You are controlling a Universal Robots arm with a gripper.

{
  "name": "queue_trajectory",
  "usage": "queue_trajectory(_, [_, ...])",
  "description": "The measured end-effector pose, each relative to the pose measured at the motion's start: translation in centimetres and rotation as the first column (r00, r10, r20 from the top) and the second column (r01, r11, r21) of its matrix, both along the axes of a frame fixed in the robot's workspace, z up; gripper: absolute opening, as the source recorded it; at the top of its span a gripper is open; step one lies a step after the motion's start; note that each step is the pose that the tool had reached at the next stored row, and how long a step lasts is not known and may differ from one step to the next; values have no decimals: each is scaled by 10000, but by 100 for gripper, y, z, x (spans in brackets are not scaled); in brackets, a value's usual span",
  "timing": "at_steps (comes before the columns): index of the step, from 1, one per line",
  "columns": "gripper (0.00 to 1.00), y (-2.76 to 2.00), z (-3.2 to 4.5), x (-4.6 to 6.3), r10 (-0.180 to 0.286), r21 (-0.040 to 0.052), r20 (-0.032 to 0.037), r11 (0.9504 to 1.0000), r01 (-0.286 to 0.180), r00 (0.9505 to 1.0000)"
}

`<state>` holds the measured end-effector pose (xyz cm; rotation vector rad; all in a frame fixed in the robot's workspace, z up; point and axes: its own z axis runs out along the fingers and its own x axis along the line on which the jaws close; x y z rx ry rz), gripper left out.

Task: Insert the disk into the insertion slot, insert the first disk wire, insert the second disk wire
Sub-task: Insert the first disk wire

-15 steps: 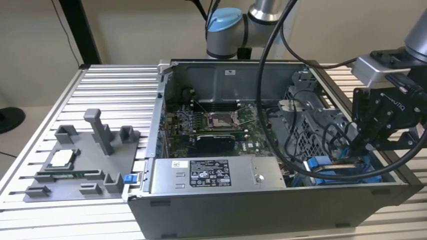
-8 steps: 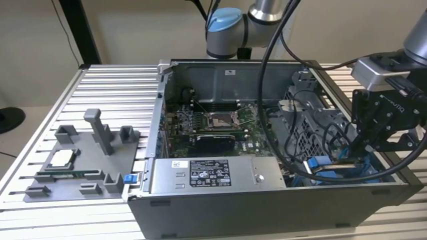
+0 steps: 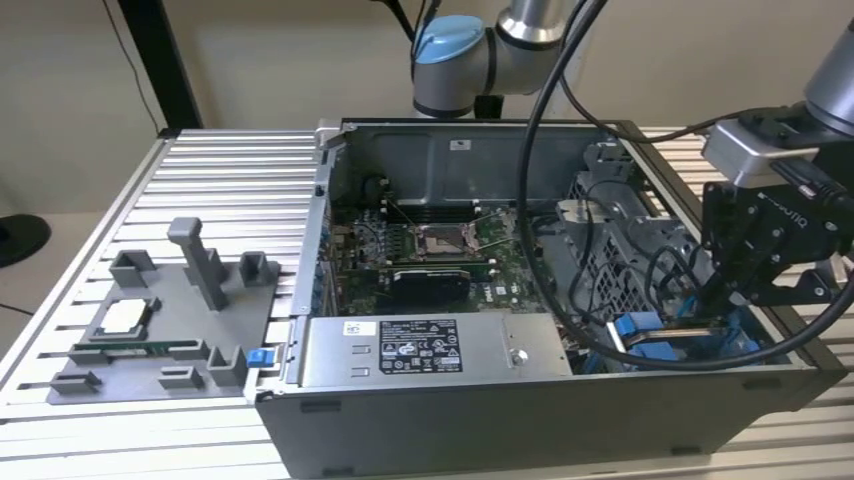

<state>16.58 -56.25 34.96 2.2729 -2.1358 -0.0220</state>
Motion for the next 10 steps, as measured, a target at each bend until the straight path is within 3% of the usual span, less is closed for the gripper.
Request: queue_trajectory(10, [0,14,-31,8,-5,-1,0,10000,5,10000])
